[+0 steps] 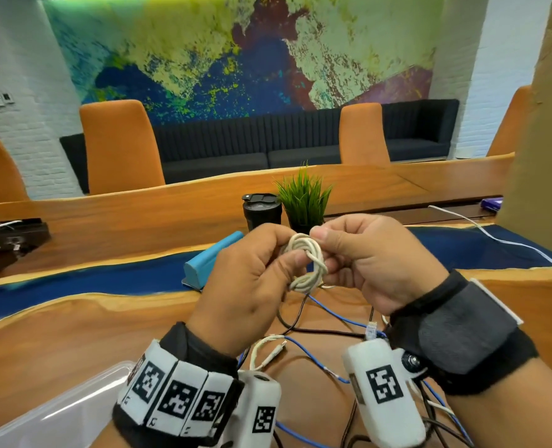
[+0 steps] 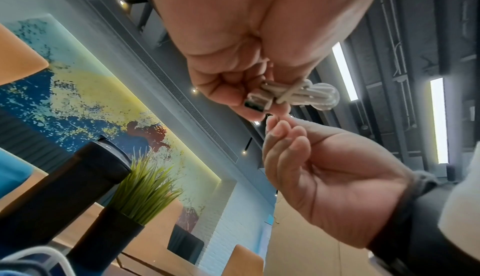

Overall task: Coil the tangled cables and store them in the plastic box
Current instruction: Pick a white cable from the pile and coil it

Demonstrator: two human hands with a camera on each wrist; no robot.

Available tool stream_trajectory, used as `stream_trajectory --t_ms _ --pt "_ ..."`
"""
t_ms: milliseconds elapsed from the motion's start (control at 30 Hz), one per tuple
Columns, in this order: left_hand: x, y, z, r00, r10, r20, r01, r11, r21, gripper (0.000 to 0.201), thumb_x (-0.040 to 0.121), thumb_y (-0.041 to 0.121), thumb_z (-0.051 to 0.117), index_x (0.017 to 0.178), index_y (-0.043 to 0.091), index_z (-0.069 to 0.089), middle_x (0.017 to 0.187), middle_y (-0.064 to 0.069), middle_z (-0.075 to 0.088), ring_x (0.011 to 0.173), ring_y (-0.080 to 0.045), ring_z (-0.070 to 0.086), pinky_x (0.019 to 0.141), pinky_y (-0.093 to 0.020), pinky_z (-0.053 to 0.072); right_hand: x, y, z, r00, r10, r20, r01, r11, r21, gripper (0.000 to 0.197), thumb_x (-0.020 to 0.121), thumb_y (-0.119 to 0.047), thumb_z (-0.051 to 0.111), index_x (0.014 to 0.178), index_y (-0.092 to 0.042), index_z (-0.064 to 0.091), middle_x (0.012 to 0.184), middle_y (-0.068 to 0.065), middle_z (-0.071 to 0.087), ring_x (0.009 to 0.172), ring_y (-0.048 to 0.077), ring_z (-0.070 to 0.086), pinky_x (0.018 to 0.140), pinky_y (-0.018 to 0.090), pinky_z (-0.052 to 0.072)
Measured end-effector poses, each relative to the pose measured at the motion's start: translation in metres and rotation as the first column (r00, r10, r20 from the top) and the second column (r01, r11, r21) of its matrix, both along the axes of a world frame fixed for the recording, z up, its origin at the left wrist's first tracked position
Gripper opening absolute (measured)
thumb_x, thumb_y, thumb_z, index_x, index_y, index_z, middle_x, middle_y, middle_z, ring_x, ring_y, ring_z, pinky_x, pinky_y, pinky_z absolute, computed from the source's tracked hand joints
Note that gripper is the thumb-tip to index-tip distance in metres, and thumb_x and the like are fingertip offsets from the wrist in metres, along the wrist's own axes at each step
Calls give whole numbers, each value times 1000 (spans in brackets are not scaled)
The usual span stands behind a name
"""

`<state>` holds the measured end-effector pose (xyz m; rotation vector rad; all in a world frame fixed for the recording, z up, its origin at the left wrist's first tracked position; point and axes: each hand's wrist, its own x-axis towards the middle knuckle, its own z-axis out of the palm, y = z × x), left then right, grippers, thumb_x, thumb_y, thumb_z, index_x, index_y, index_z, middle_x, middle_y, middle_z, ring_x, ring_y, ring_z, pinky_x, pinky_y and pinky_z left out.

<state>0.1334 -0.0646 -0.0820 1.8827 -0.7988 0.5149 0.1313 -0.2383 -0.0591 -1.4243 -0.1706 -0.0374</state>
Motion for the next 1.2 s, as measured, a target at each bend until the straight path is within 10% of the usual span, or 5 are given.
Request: stream_trajectory --t_ms 467,600,733,1033,1200 --pt "-1 8 7 997 19 -77 -13 997 76 11 101 29 53 97 24 62 76 2 65 62 -12 62 50 -27 52 -12 3 7 969 234 -77 -246 932 -268 20 96 -10 54 99 4 67 79 13 71 58 15 62 51 23 48" --pt "9 13 2 986 167 22 -168 981 91 17 101 37 46 99 24 58 80 6 64 73 -12 61 63 -45 54 -13 9 10 988 143 -64 -149 984 -98 25 95 -24 56 99 -3 71 83 12 70 65 19 64 56 27 52" --pt "11 10 -1 978 208 24 -206 978 -43 14 94 38 54 99 27 63 83 7 66 76 -14 65 63 -48 57 -13 18 0 983 -22 180 90 921 -378 22 81 -31 74 94 -13 72 81 10 73 68 17 70 65 37 61" --pt "13 5 1 938 -106 -330 -46 906 -420 8 77 19 69 85 19 72 89 -18 74 82 -41 70 72 -50 59 -6 20 -7 947 -86 309 201 909 -365 10 87 -5 64 89 -11 72 69 9 72 59 13 67 57 28 57" --pt "13 4 2 853 -346 -391 39 789 -613 11 76 9 63 73 18 69 84 -17 72 69 -28 68 59 -37 54 -8 17 -2 968 2 249 57 971 -231 9 86 -2 66 91 -6 72 73 17 72 59 16 66 62 33 58"
